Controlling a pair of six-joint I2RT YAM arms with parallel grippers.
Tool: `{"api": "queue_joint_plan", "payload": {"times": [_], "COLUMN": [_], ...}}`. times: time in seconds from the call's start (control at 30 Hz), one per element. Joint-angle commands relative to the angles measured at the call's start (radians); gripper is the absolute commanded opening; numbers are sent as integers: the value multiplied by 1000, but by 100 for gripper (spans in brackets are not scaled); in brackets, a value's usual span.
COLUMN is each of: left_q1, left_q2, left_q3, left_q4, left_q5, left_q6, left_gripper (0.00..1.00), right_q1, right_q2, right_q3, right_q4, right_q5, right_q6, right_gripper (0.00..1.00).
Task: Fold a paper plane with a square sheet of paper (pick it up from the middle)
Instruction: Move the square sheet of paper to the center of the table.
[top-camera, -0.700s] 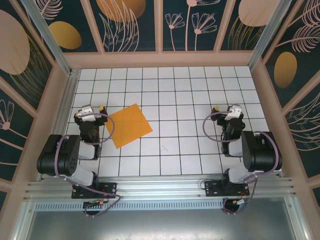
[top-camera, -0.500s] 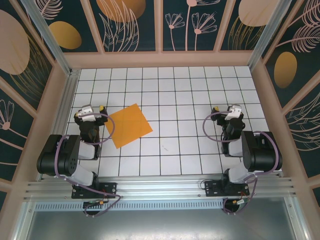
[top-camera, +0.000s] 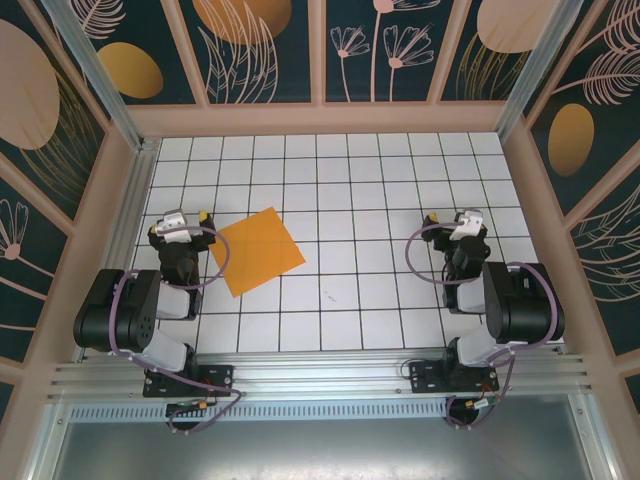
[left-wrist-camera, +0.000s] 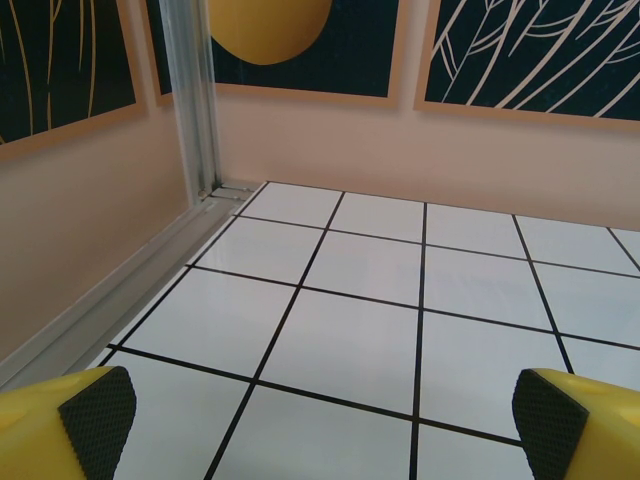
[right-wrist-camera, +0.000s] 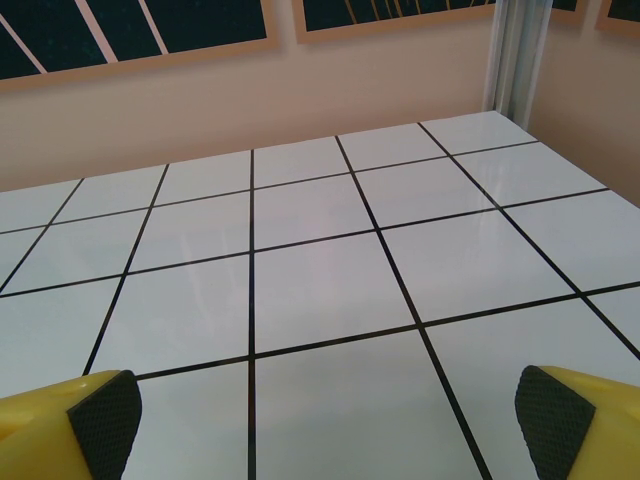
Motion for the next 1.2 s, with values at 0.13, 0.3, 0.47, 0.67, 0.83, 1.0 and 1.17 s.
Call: {"api": "queue_joint_plan", "payload": {"times": [0.13,0.3,0.47,0.67,0.83,1.0,1.17], "left_q1": [7,7,7,7,7,7,7], "left_q2": [3,2,-45,-332,-448,-440,-404], "left_q3": [-3,-55,-114,-12,148,331,420], "left_q4": [42,140,215,-239,-654,-1072,-1282], "left_q5": [14,-28,-45,-247,-201,59,186], "left_q6": [-6,-23,-25,-122,-305,-511,-600], "left_gripper": [98,99,98,99,99,98,99], "right_q1": [-6,-6,35,113,231,406,616], "right_q2": [3,2,-97,-170,-62,131,346], "right_q3": [12,10,119,394,644,912,1144], "right_q4": [11,14,-240,-764,-1088,-1335,-1468], "right_q5": [-26,-25,48,151,160,-30,-95], "right_q6": [14,14,-14,130,330,434,450], "right_gripper": [99,99,99,99,99,99,99]}}
